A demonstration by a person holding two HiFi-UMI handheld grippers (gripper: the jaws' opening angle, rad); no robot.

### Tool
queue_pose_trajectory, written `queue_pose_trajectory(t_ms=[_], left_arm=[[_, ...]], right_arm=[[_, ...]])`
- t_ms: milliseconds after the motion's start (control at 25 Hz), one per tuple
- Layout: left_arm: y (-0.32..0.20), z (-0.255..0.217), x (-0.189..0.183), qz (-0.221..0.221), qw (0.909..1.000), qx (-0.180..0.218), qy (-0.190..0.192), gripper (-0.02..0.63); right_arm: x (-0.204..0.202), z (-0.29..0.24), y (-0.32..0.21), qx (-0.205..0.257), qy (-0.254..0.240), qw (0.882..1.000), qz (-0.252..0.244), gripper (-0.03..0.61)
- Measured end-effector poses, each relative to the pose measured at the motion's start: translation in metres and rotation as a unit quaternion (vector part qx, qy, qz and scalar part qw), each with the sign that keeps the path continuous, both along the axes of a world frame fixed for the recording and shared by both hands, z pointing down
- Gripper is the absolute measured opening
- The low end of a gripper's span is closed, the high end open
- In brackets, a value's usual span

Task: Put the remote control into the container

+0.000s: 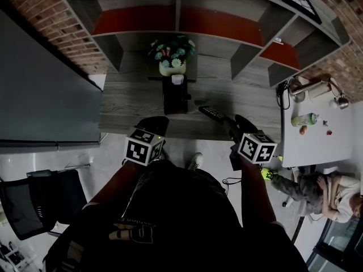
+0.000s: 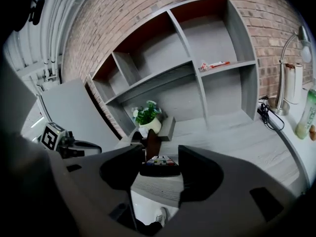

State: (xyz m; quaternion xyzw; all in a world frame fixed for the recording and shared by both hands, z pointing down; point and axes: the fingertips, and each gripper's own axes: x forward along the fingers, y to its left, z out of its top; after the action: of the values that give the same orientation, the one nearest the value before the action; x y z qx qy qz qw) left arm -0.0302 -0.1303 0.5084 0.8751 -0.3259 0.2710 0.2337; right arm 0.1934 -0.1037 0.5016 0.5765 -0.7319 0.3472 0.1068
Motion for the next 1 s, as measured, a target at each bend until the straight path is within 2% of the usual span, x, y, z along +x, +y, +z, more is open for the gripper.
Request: queue_pose_trajectory(t_ms=[200,440,480,560,680,720,840,1000], left_arm=[[-0.003,0.000,-0.007,0.006,0.9999,-0.004,0.011,0.006],[-0.010,-0.001,-0.022,-0.003,0.9998,-0.001,0.019,0.006],[-0.010,-0.004,-0.024,-0.006,0.9997,-0.001,0.022,0.006],[-0.009,-0.007,-0.029,-0.011,0.9996,-0.004,0.027,0.006],[-0.010,0.004,-0.039,-0.014,0.9997,-0.007,0.019,0.006],[-0.009,0.007,-0.041,-0.016,0.9996,-0.011,0.019,0.006],[-0.006,-0.001,-0.044,-0.021,0.9991,-0.008,0.037,0.006],[-0.012,0.008,-0.061,-0.048,0.9981,-0.012,0.036,0.006]], right_arm=[[-0.031,-0.028,-0.011,0.024,-0.009,0.999,-0.024,0.232],[-0.060,-0.028,-0.027,0.029,-0.005,0.999,-0.041,0.217],[-0.063,-0.026,-0.030,0.029,-0.012,0.999,-0.036,0.005],[-0.064,-0.018,-0.038,0.026,-0.012,0.999,-0.023,0.000],[-0.049,0.024,-0.052,0.038,0.078,0.996,-0.010,0.000],[-0.042,0.045,-0.051,0.033,0.088,0.996,0.003,0.000],[-0.023,0.082,-0.026,0.013,0.060,0.997,0.044,0.000],[-0.011,0.092,0.000,0.007,0.046,0.998,0.041,0.000]])
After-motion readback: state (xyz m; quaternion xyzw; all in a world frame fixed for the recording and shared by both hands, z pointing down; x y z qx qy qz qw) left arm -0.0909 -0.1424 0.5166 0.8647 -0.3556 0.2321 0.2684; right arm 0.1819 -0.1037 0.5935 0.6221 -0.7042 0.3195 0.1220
